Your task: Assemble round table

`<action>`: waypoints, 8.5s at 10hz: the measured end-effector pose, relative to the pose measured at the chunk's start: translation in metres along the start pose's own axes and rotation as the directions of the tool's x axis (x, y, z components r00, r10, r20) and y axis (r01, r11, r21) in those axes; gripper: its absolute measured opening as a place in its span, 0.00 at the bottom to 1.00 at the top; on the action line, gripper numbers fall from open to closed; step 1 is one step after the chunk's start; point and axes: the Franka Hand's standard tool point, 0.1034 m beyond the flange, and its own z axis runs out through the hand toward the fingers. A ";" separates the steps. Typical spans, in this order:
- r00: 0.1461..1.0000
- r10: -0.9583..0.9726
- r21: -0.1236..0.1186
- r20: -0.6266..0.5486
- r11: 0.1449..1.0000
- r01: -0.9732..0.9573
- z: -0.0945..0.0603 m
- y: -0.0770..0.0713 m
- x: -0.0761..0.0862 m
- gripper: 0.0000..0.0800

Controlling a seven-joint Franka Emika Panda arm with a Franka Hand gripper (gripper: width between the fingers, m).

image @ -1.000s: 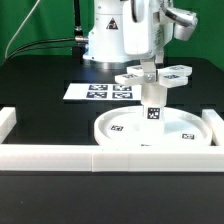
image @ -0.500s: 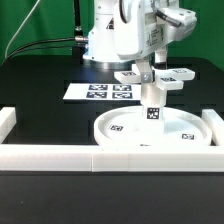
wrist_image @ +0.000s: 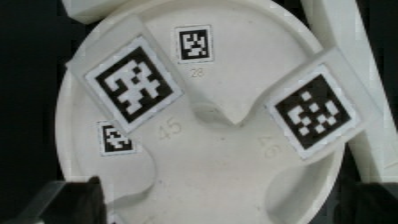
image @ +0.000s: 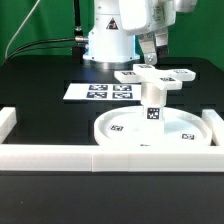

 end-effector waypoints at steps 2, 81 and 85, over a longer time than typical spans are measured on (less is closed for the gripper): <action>0.979 -0.205 -0.011 0.000 0.979 0.205 0.000 0.001 0.000 0.81; 0.969 -0.241 -0.045 -0.046 0.970 0.239 0.024 0.001 0.008 0.55; 0.998 -0.021 -0.039 -0.053 0.999 0.019 0.024 -0.001 0.008 0.55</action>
Offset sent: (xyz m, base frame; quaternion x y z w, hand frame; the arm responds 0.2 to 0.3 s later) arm 0.0168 0.0020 0.0090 -0.0440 0.0072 -0.3150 0.9480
